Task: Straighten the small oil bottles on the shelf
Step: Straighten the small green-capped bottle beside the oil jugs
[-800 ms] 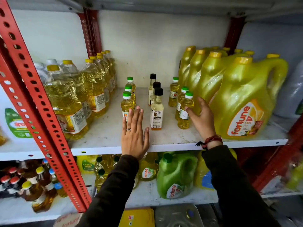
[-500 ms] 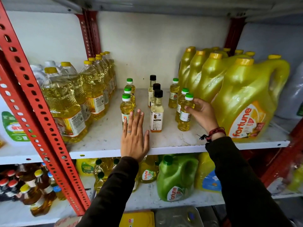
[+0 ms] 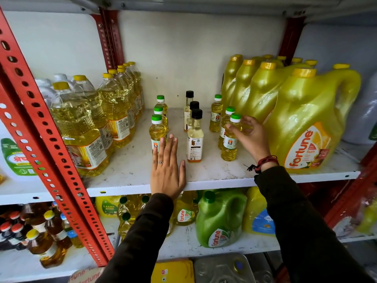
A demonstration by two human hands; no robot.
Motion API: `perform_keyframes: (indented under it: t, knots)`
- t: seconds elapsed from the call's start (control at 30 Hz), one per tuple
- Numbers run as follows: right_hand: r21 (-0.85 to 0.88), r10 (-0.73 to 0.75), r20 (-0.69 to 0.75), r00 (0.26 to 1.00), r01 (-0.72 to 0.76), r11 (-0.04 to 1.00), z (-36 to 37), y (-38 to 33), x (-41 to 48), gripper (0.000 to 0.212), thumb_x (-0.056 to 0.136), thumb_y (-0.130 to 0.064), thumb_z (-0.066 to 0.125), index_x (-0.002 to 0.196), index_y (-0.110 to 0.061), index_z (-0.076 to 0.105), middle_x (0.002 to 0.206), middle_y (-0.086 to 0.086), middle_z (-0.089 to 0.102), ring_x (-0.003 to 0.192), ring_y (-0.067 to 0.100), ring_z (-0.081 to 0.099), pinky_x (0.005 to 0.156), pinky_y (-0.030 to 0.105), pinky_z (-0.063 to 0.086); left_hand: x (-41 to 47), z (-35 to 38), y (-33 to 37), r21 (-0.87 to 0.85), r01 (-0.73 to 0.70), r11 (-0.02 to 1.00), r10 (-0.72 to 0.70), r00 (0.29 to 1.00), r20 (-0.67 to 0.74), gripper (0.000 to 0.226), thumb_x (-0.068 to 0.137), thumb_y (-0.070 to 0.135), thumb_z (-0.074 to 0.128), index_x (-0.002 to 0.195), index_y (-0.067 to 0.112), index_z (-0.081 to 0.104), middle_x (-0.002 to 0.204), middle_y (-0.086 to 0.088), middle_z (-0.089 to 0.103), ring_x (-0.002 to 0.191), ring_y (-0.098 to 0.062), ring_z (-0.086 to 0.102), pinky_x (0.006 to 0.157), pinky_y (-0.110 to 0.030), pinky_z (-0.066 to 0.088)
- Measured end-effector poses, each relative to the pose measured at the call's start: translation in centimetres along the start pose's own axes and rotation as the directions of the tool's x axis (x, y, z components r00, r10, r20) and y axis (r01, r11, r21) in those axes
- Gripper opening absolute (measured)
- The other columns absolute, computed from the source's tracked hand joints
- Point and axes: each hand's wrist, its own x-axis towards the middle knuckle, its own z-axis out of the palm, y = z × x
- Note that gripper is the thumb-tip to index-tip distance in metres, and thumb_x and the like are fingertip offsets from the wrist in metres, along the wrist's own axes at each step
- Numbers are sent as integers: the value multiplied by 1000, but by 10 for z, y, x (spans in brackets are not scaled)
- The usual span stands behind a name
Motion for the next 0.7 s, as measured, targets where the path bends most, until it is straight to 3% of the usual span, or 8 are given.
perform_keyframes:
  t: [0.07, 0.2, 0.37, 0.47, 0.57, 0.7]
  knots:
    - [-2, 25, 41, 999, -25, 1000, -2, 4, 3, 56, 78, -39, 81, 127, -19, 63, 123, -3, 66, 107, 14, 62, 77, 16, 44, 0, 0, 0, 5, 2, 1000, -2, 1000, 2, 69, 103, 40, 30, 164, 9, 17, 172, -9, 10, 160, -24, 2, 130, -36, -10]
    - [-8, 32, 64, 997, -32, 999, -4, 8, 6, 42, 80, -24, 81, 119, -16, 69, 122, 4, 70, 107, 14, 62, 81, 21, 44, 0, 0, 0, 7, 3, 1000, -3, 1000, 12, 69, 104, 41, 28, 164, 9, 16, 172, -9, 8, 160, -24, 2, 130, -36, -9]
    - [2, 8, 30, 1000, -8, 1000, -4, 5, 4, 44, 72, -26, 88, 110, -16, 68, 112, 3, 70, 94, 15, 67, 74, 19, 48, 0, 0, 0, 2, 10, 1000, -10, 1000, 12, 69, 104, 41, 29, 164, 10, 16, 172, -8, 8, 160, -24, 2, 130, -36, -10]
    - [4, 14, -9, 1000, -14, 1000, -1, 5, 2, 51, 67, -29, 91, 107, -20, 61, 110, 2, 67, 93, 19, 67, 82, 33, 56, 0, 0, 0, 3, 11, 1000, -11, 1000, 16, 69, 104, 41, 30, 164, 10, 16, 172, -8, 7, 160, -23, 1, 130, -36, -10]
    - [-15, 19, 3, 1000, -19, 1000, -1, 4, 4, 67, 66, -34, 91, 120, -15, 58, 112, 2, 63, 101, 24, 67, 89, 41, 57, 0, 1, 0, 6, 11, 1000, -11, 1000, 19, 69, 104, 41, 30, 164, 10, 15, 172, -7, 7, 160, -23, 1, 130, -36, -10]
    - [13, 31, 30, 999, -32, 999, -5, 6, 5, 73, 68, -38, 89, 129, -15, 57, 116, -3, 63, 99, 15, 65, 86, 29, 54, 0, 0, 0, 0, 13, 1000, -13, 1000, 13, 69, 103, 42, 27, 164, 9, 17, 172, -9, 11, 160, -24, 3, 130, -36, -9]
